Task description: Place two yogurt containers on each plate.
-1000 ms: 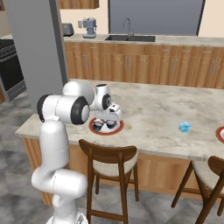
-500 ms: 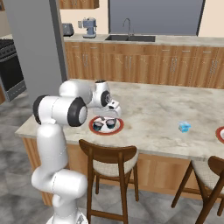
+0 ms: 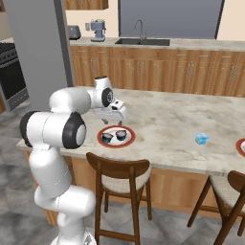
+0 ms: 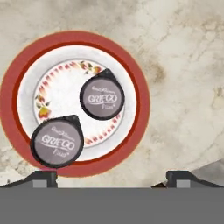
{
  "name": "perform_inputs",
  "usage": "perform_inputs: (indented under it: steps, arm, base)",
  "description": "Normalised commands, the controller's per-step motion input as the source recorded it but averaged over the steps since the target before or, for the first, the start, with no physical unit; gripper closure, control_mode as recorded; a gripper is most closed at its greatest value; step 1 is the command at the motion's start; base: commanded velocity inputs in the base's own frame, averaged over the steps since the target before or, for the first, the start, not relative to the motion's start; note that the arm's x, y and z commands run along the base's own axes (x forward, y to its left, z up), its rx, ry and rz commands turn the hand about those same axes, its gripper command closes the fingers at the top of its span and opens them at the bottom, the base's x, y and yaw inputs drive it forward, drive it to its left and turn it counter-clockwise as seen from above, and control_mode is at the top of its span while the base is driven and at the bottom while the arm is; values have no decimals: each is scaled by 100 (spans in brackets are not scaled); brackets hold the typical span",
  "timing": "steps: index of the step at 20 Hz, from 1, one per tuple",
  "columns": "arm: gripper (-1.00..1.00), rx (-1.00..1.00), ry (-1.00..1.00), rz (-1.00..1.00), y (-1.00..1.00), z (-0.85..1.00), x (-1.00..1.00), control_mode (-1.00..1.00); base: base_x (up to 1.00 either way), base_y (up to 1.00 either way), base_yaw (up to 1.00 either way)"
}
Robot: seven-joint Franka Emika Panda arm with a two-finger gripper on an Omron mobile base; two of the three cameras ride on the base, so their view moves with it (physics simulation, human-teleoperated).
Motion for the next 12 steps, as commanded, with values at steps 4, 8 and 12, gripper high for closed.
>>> perform_inputs:
  steps: [4,8,12]
  arm:
    - [-100,0,0,0,16,80,-45,-100]
    - [-100,0,0,0,12,78,-38,-100]
    - [-100,0,0,-15,2,37,-42,-100]
  base:
    - [0,0,0]
    - [0,0,0]
    - [0,0,0]
